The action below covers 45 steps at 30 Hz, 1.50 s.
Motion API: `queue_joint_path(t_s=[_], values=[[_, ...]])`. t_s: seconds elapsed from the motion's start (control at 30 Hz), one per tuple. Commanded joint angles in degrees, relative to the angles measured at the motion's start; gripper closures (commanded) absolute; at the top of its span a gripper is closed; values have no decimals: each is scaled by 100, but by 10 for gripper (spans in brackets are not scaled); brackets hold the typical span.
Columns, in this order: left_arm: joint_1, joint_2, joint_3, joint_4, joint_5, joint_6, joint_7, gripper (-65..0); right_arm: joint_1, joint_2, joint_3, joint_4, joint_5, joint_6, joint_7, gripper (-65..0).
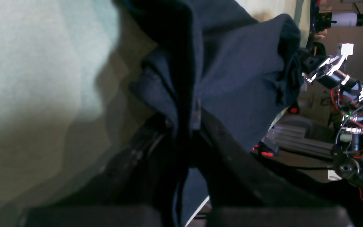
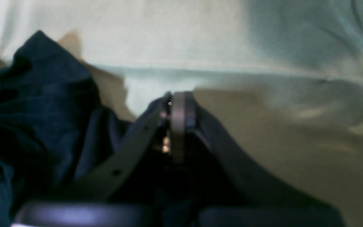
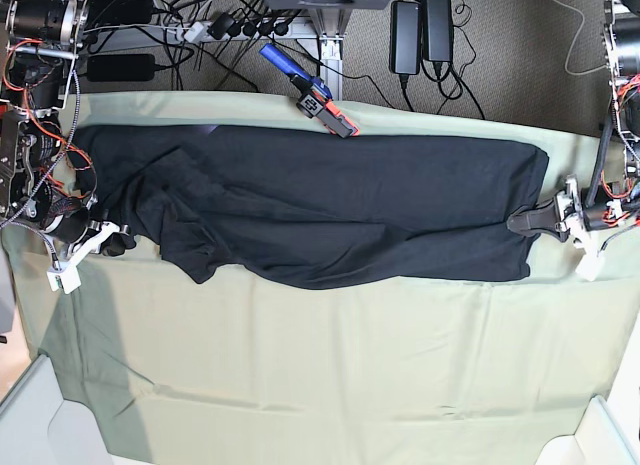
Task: Fold the T-shirt properly
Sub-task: 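Pull the shirt end with the left gripper toward the right gripper, then fold the held shirt end over the shirt's middle with the left gripper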
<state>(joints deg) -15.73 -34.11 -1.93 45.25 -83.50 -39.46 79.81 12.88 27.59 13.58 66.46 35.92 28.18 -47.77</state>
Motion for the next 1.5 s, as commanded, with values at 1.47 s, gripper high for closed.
queue_joint_path(t_s=[1.47], values=[[-1178,-393,-22,1325,3860,-54,-1589,0,87,125,1147,1292,697,400,-629,0]])
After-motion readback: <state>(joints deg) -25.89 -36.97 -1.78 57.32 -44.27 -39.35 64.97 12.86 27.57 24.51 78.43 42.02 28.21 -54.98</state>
